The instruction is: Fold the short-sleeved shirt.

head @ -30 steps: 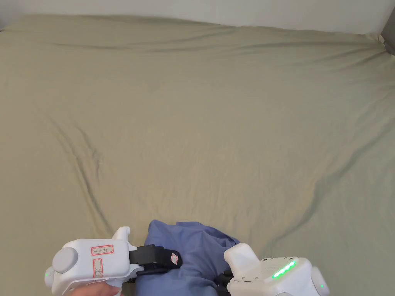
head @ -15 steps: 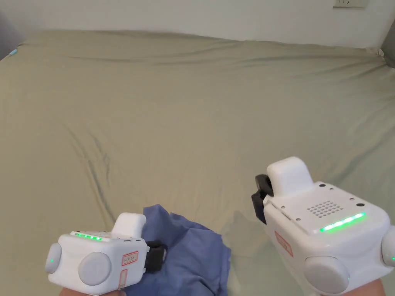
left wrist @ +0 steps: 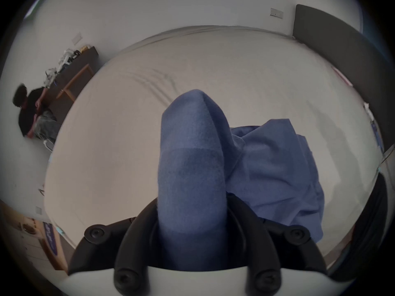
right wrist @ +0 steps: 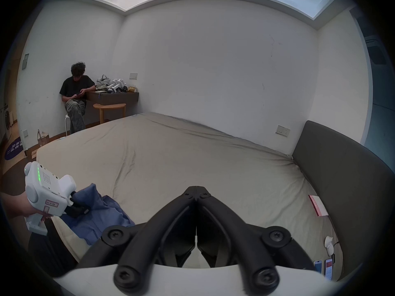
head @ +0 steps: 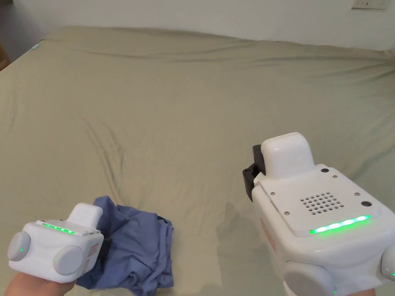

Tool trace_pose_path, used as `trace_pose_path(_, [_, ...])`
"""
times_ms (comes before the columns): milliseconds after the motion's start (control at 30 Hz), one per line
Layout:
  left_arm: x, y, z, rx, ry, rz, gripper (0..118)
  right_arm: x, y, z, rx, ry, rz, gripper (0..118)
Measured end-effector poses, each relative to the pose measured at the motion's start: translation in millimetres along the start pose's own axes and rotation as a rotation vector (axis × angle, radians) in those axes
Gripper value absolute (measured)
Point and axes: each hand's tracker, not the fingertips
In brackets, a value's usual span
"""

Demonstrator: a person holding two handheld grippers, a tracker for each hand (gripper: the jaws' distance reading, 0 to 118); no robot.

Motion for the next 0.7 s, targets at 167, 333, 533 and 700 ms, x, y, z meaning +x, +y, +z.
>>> trace_pose_path(167, [-47,-8,-16,-0.011,0.145,-0.037,29,-14,3,-6,0.007,0.005,0.022,2])
trace_pose_path(333, [-121,-17,-37,-0.043,0.275,-0.035,29,-27,3,-22,-0.019,0.032,0.033,2])
trace_pose_path(533, [-210,-33,-68,-0.104,0.411,-0.026,28,-40,1,-41,-0.053,0.041,0.048,2])
trace_pose_path(700, [-271,-51,-103,-0.177,0.579,-0.142,28,-50,0,-62,-0.094,0.038,0.063,2])
